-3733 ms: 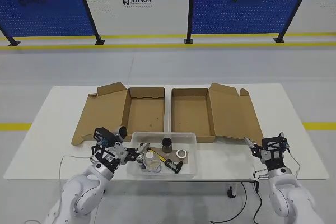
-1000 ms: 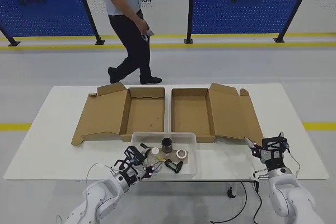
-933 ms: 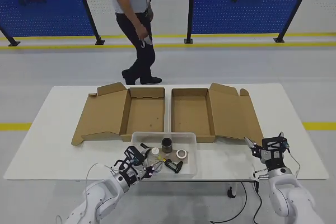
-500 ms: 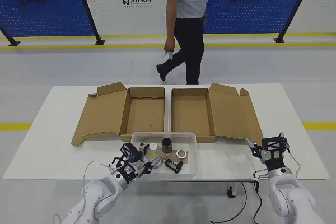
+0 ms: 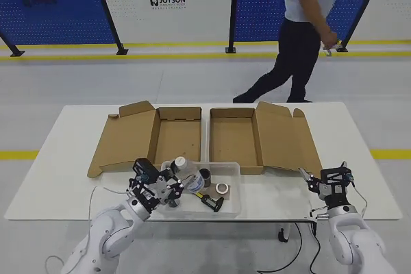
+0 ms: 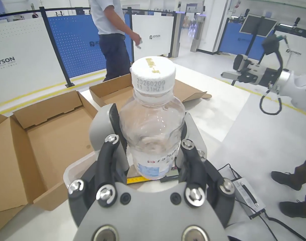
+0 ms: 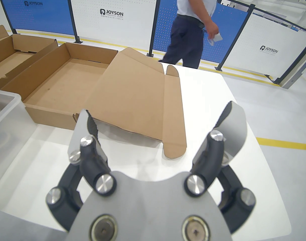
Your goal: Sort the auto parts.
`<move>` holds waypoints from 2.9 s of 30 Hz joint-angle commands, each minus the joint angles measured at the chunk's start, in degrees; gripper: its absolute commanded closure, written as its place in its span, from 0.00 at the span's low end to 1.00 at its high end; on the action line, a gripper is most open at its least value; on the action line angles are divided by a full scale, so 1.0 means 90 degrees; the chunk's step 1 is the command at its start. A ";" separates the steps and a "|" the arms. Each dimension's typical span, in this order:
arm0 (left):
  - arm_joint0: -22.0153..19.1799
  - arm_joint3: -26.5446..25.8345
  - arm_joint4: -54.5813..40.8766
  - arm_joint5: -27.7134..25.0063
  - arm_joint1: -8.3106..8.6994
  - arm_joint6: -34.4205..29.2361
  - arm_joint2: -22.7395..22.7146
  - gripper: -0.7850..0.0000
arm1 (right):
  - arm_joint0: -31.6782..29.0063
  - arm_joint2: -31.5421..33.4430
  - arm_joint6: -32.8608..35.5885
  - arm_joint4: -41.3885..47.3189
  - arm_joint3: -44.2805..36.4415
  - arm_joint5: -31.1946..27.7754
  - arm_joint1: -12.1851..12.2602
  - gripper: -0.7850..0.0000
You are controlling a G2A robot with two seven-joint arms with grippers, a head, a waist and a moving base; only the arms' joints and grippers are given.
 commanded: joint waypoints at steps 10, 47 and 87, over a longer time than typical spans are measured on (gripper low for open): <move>0.0114 -0.0381 -0.0405 -0.1094 0.0089 -0.0277 -0.0147 1.00 | 0.0000 0.0000 0.0000 0.0000 0.0000 0.0000 0.0000 0.00; -0.2998 0.3306 0.1653 0.2151 -0.0439 0.0992 0.1479 1.00 | 0.0000 0.0000 0.0000 0.0000 0.0000 0.0000 0.0000 0.00; -0.4758 0.7283 0.1650 0.3488 -0.1256 0.2107 0.2392 0.00 | 0.0000 0.0000 0.0000 0.0000 0.0000 0.0000 0.0000 0.00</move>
